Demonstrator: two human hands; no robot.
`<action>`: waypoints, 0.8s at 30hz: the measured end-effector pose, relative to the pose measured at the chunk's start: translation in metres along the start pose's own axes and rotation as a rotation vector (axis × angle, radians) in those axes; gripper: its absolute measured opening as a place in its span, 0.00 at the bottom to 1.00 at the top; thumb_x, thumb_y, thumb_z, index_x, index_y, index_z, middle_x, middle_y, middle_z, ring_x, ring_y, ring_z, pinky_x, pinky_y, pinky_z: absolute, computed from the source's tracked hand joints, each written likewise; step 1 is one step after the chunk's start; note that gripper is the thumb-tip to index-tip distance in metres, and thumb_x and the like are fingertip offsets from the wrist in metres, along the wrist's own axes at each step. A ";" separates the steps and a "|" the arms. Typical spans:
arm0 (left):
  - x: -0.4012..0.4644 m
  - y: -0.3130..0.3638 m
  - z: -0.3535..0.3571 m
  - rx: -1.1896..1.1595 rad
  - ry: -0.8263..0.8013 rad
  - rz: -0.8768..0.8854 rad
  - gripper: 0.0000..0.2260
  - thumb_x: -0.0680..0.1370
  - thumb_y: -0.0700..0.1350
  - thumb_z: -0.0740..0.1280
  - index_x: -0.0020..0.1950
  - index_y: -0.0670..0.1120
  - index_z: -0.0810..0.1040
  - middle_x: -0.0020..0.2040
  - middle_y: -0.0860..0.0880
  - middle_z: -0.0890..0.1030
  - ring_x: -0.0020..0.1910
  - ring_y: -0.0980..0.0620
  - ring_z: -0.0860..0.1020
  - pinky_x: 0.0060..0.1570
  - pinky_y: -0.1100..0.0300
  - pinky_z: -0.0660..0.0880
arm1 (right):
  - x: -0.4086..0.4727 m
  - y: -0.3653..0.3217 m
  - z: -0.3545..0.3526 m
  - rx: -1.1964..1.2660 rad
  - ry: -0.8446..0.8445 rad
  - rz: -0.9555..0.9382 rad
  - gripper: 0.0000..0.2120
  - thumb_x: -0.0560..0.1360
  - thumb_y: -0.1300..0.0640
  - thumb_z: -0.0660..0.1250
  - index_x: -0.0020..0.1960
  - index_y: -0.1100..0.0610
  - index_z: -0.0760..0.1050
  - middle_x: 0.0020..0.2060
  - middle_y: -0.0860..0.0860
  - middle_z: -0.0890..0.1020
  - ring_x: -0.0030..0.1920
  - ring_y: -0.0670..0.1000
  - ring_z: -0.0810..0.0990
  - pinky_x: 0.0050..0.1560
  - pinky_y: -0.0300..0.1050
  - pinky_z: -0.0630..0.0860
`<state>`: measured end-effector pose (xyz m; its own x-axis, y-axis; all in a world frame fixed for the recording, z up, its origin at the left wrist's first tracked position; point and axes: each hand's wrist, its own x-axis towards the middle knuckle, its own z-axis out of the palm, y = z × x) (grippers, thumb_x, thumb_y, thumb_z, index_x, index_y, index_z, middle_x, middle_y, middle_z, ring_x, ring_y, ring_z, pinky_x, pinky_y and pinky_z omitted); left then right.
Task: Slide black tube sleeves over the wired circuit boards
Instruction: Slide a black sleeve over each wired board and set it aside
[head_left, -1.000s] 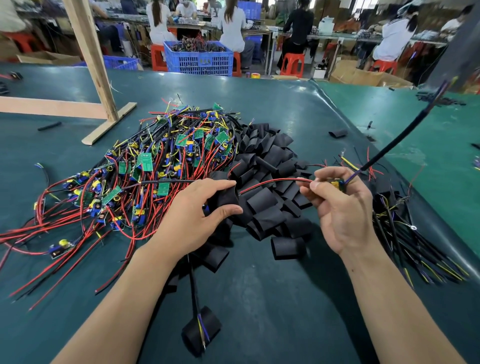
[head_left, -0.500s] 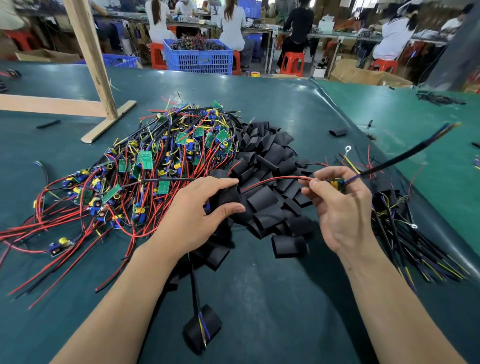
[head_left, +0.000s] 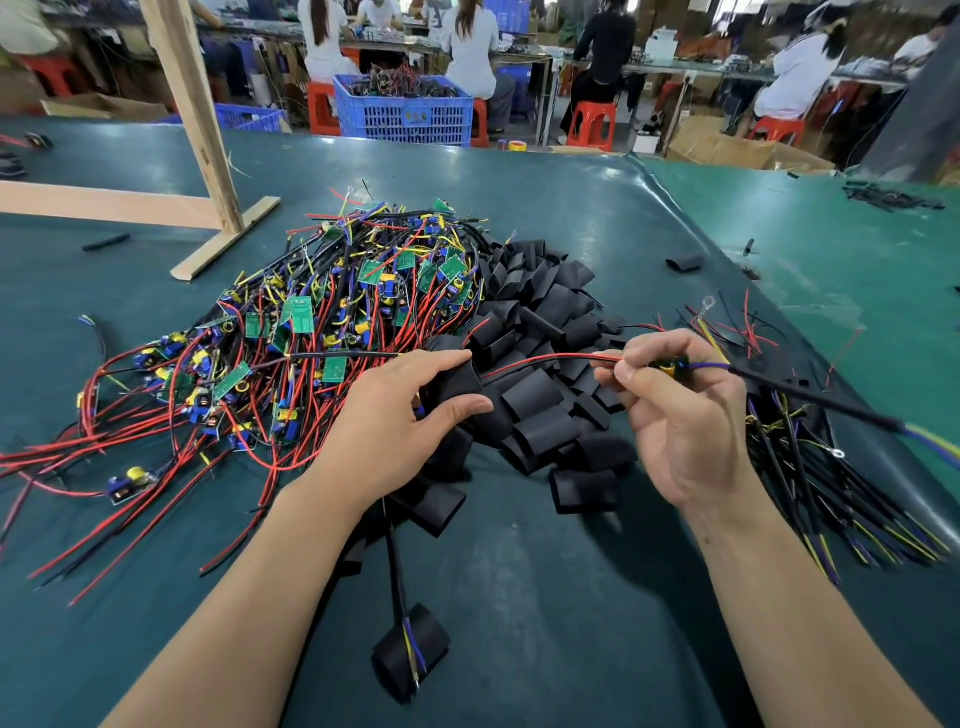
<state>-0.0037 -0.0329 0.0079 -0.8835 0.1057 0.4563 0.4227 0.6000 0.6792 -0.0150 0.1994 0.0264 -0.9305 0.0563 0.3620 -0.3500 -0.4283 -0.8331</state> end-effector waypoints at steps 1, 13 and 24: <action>0.000 0.000 0.000 0.002 0.006 0.003 0.23 0.73 0.57 0.70 0.64 0.48 0.80 0.56 0.57 0.81 0.55 0.59 0.78 0.55 0.62 0.74 | 0.000 -0.001 0.001 0.005 -0.017 0.003 0.13 0.67 0.74 0.63 0.34 0.58 0.77 0.36 0.53 0.79 0.39 0.53 0.82 0.46 0.44 0.80; 0.000 0.000 0.001 -0.017 0.016 0.019 0.22 0.72 0.57 0.72 0.63 0.49 0.80 0.56 0.56 0.82 0.57 0.60 0.78 0.58 0.58 0.75 | -0.003 0.000 0.004 0.009 -0.039 0.008 0.16 0.64 0.78 0.61 0.30 0.58 0.77 0.35 0.55 0.75 0.38 0.55 0.82 0.41 0.44 0.80; -0.001 -0.001 0.000 -0.029 0.031 0.070 0.20 0.74 0.56 0.71 0.63 0.50 0.80 0.56 0.60 0.81 0.56 0.59 0.79 0.56 0.58 0.75 | 0.003 -0.004 -0.001 0.084 0.092 0.039 0.15 0.64 0.73 0.63 0.29 0.56 0.78 0.35 0.53 0.78 0.37 0.54 0.82 0.43 0.42 0.79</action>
<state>-0.0035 -0.0330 0.0069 -0.8453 0.1220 0.5201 0.4890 0.5689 0.6612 -0.0164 0.2019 0.0305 -0.9505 0.1190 0.2871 -0.3069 -0.5060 -0.8061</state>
